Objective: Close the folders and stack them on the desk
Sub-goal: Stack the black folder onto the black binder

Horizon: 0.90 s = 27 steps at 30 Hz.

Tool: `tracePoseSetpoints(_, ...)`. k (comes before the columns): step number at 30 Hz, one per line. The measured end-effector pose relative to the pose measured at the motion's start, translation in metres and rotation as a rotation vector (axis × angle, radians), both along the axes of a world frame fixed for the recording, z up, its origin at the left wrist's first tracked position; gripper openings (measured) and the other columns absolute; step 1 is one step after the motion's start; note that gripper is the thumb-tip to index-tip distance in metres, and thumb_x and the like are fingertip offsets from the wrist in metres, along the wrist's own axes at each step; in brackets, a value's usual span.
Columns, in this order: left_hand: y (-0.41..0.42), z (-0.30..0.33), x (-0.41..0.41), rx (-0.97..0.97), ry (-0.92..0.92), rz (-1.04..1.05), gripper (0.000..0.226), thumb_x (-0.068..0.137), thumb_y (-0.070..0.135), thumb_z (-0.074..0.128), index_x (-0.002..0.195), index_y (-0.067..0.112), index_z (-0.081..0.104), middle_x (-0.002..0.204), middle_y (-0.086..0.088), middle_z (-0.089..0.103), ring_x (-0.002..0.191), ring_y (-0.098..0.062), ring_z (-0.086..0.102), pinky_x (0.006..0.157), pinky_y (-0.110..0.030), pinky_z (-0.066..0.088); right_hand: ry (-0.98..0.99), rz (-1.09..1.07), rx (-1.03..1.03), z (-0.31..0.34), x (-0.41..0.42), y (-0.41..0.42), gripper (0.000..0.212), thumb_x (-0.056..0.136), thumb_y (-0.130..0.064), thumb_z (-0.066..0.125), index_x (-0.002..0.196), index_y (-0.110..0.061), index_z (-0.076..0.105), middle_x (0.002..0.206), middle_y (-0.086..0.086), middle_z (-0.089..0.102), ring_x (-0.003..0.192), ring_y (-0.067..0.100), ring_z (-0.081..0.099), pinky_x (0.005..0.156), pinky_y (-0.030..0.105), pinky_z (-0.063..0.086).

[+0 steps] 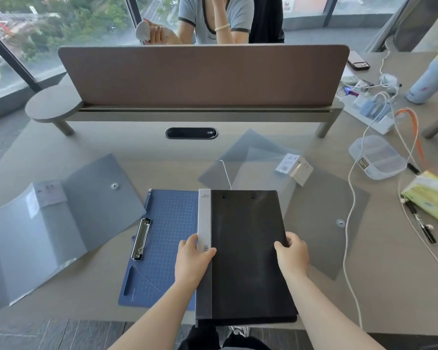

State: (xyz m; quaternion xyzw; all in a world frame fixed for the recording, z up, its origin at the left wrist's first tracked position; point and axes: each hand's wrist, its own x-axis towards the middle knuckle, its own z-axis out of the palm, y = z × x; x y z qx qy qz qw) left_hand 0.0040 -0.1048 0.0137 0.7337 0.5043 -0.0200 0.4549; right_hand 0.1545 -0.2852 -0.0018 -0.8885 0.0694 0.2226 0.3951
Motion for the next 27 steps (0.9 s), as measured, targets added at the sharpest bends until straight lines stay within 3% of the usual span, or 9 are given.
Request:
tracePoseSetpoints(4,0.002,-0.005,0.0,0.003,0.019,0.005,0.063,0.081,0.044,0.072,0.135,0.022,0.049,0.123,0.002,0.046,0.102,-0.016,0.058,0.088,-0.037,0.055,-0.013,0.029,-0.074,0.0,0.001,0.0,0.019,0.08,-0.02,0.057,0.098,-0.024,0.063,0.094,0.0,0.065,0.09,0.027,0.059,0.067,0.034,0.043)
tracePoseSetpoints(7,0.003,-0.007,0.004,-0.057,-0.008,0.047,0.065,0.083,0.038,0.071,0.139,0.019,0.045,0.129,0.0,0.055,0.108,-0.019,0.059,0.091,-0.037,0.052,0.028,0.04,-0.076,0.005,0.001,0.001,0.016,0.085,-0.017,0.056,0.099,-0.021,0.06,0.089,-0.003,0.064,0.086,0.026,0.059,0.066,0.033,0.04)
tracePoseSetpoints(13,0.008,-0.006,0.011,-0.175,-0.059,0.188,0.047,0.086,0.03,0.067,0.128,0.02,0.048,0.116,-0.002,0.066,0.087,-0.012,0.065,0.064,-0.026,0.049,0.05,0.029,-0.055,0.008,0.004,0.002,0.016,0.087,-0.014,0.054,0.101,-0.018,0.061,0.086,-0.004,0.063,0.079,0.023,0.058,0.065,0.032,0.039)
tracePoseSetpoints(21,0.022,-0.001,0.011,-0.294,-0.147,0.295,0.037,0.086,0.026,0.067,0.12,0.016,0.057,0.113,-0.004,0.067,0.092,-0.018,0.065,0.072,-0.03,0.051,0.055,-0.083,0.14,0.017,-0.001,0.018,0.021,0.086,-0.008,0.049,0.099,-0.018,0.063,0.088,-0.001,0.068,0.072,0.018,0.058,0.06,0.031,0.043)
tracePoseSetpoints(27,0.063,0.025,0.002,-0.258,-0.25,0.326,0.026,0.086,0.022,0.067,0.111,0.016,0.062,0.1,-0.001,0.069,0.087,-0.016,0.064,0.065,-0.027,0.046,0.034,-0.046,0.248,0.03,-0.009,0.056,0.017,0.089,-0.009,0.049,0.091,-0.02,0.062,0.079,-0.002,0.066,0.068,0.02,0.056,0.061,0.031,0.044)
